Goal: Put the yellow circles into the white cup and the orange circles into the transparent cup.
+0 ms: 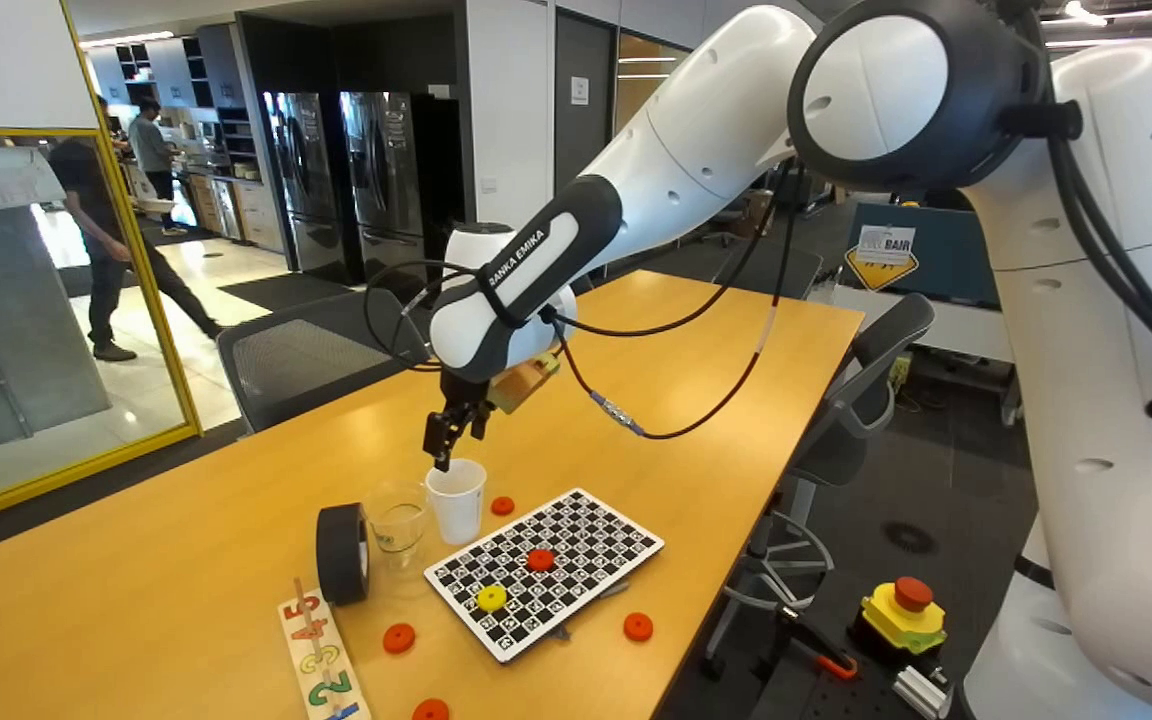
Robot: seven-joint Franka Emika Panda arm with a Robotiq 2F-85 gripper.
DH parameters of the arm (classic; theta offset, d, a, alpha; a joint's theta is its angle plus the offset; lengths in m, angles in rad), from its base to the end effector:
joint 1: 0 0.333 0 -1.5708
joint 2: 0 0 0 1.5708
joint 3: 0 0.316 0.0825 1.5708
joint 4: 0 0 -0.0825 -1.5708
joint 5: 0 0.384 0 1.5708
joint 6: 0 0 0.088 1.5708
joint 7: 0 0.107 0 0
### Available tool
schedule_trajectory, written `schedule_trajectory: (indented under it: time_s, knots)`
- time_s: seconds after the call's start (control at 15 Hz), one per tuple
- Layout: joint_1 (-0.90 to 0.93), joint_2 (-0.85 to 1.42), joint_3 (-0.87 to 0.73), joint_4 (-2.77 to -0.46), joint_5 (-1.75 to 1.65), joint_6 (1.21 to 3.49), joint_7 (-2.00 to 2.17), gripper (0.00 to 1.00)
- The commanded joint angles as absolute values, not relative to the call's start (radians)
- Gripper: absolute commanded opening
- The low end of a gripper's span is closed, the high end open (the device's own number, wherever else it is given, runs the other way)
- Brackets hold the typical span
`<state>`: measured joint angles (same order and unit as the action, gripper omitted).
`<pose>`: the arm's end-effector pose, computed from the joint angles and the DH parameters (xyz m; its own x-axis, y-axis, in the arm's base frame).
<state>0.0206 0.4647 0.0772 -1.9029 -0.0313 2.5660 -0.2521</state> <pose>0.6474 0.0607 0.2748 0.9155 0.3515 0.1956 0.3512 -0.9355 0.0373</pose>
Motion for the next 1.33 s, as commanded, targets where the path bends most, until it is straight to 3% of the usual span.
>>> schedule_trajectory:
  time_s: [0.0,0.47,0.87,1.27]
  knots:
    - [-0.066,0.402,0.128,-1.972,-0.031,2.631,-0.481,1.0]
    - [-0.233,0.412,0.218,-1.996,0.044,2.617,-0.984,1.0]
    - [-0.203,0.505,0.191,-1.93,0.019,2.584,-1.144,1.0]
    - [-0.098,0.605,0.094,-1.868,-0.102,2.611,-1.045,1.0]
